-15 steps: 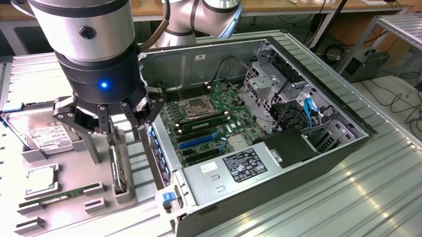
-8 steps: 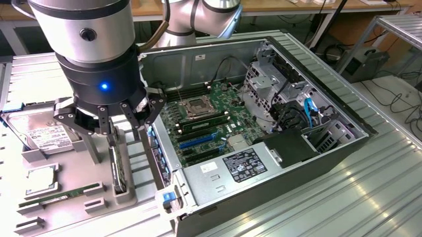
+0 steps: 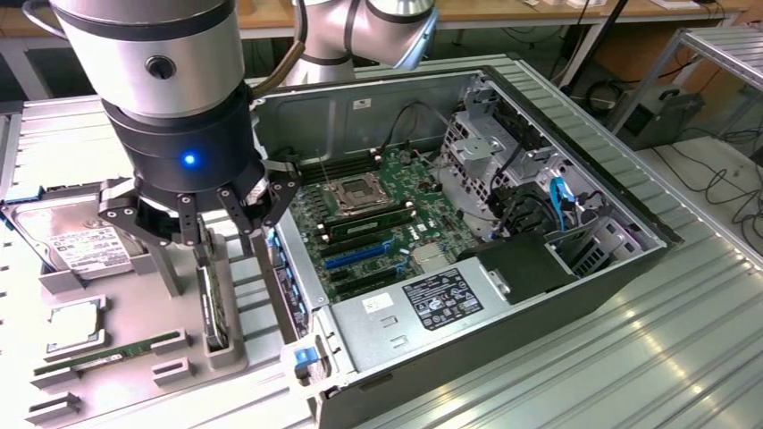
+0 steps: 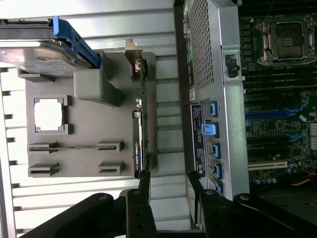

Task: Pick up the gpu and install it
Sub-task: 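Pick up the gpu and move the gpu toward the slot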

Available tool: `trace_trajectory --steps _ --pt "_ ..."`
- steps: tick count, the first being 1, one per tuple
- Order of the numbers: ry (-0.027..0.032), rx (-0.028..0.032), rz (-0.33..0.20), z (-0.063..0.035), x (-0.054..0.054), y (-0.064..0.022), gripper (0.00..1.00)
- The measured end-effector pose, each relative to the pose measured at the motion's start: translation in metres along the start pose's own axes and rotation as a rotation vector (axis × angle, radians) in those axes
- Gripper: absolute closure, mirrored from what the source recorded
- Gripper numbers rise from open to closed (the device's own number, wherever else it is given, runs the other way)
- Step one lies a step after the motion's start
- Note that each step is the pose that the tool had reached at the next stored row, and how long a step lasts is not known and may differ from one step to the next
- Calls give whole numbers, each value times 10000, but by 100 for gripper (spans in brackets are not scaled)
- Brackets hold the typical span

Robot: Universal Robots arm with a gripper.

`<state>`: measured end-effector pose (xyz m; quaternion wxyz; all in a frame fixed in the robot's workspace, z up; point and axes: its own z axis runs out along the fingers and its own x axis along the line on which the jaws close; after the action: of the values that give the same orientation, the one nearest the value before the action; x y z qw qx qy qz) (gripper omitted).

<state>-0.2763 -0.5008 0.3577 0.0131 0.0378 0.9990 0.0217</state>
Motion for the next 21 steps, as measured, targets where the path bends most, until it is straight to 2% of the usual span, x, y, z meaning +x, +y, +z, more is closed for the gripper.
trace_trajectory --steps 21 --pt "1 1 0 63 5 -3 58"
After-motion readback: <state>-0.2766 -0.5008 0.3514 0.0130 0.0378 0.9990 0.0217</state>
